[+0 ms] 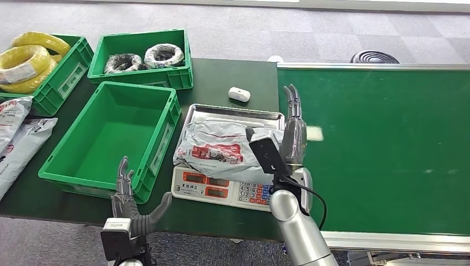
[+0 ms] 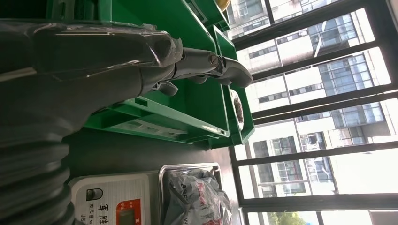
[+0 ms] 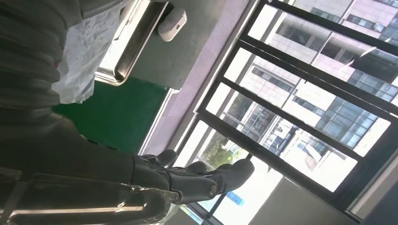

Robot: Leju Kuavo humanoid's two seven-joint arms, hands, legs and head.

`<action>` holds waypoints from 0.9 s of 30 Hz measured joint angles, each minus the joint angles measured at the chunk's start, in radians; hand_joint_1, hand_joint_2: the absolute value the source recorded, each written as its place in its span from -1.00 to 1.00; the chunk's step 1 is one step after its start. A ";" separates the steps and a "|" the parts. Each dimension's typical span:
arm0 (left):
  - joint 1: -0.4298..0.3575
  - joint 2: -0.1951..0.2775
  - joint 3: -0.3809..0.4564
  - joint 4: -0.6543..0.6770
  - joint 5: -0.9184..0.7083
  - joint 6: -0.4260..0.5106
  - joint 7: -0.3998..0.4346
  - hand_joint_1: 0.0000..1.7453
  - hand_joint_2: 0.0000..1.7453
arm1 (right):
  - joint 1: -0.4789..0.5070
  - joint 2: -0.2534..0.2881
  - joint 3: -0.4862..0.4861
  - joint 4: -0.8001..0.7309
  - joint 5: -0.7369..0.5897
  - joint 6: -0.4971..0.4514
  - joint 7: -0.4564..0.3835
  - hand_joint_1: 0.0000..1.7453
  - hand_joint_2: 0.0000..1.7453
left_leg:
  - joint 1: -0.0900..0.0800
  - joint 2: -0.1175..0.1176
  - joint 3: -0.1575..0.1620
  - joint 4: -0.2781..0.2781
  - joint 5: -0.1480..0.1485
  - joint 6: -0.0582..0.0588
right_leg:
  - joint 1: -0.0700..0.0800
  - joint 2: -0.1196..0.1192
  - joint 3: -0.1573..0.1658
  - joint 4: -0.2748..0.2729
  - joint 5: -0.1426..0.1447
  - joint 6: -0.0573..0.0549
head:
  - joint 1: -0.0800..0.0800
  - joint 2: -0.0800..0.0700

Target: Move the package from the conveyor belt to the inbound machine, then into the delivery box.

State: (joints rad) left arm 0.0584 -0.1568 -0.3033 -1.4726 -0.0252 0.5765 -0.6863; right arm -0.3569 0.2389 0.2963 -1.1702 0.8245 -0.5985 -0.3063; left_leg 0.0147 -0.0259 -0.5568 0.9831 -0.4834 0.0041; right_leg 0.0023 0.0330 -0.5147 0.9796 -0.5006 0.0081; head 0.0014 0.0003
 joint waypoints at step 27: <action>0.010 0.003 0.018 -0.101 -0.190 0.031 -0.013 -1.00 1.00 | 0.281 0.111 -0.262 -0.623 0.120 -0.101 -0.209 -1.00 1.00 | 0.000 -0.001 0.000 0.000 0.000 0.000 | 0.000 -0.001 -0.001 0.000 0.000 0.000 | 0.000 0.000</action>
State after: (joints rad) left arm 0.0680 -0.1539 -0.2853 -1.5732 -0.2152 0.6078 -0.6992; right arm -0.0762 0.3497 0.0345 -1.7937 0.9440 -0.6992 -0.5158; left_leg 0.0146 -0.0273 -0.5573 0.9832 -0.4832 0.0038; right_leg 0.0021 0.0324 -0.5153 0.9797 -0.5008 0.0079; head 0.0015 0.0004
